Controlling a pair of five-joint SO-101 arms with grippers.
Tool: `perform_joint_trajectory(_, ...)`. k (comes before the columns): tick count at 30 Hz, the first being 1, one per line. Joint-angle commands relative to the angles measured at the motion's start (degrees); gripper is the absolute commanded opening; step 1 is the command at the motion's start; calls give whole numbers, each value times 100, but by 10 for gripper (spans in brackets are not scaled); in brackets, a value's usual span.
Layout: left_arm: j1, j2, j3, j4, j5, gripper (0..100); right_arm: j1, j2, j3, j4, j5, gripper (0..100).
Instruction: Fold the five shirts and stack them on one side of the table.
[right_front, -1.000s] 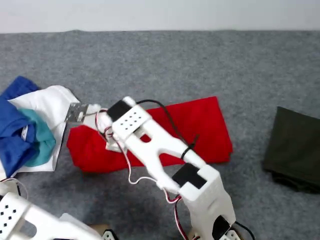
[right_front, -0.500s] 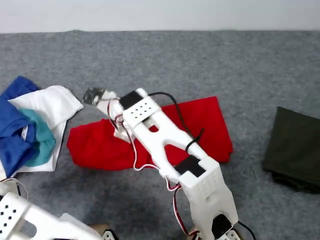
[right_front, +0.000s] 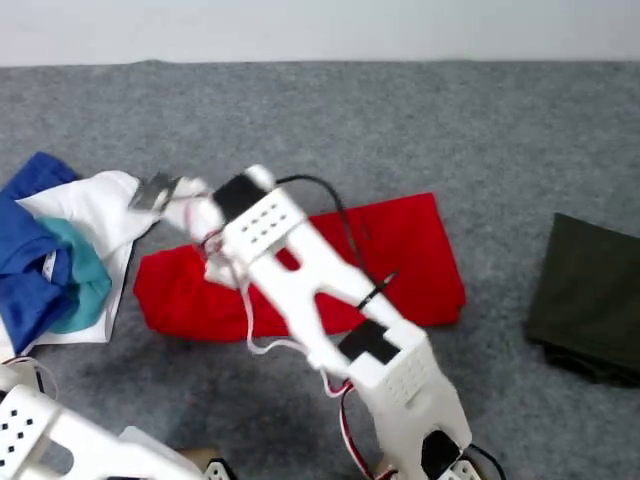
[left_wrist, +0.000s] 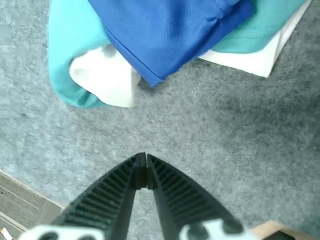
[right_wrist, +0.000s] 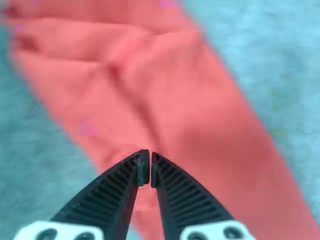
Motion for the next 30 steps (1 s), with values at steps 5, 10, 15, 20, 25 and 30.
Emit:
perform_joint_trajectory(5,9,-35,163,-123,-44,11,-769,242,-316,444,-88,9)
perform_joint_trajectory(10,9,-62,119,-123,-44,11,-488,1059,-352,-233,26,9)
perform_joint_trajectory(15,9,-62,119,-105,-44,11,189,1262,-695,-1059,686,9)
perform_joint_trajectory(20,9,-62,119,-105,-44,11,629,1314,-1609,-1262,853,9)
perform_joint_trajectory(25,9,-62,119,-114,-44,11,655,1314,-1714,-998,862,9)
perform_joint_trajectory(30,9,-62,119,-105,-44,11,400,1191,-1785,-48,835,9)
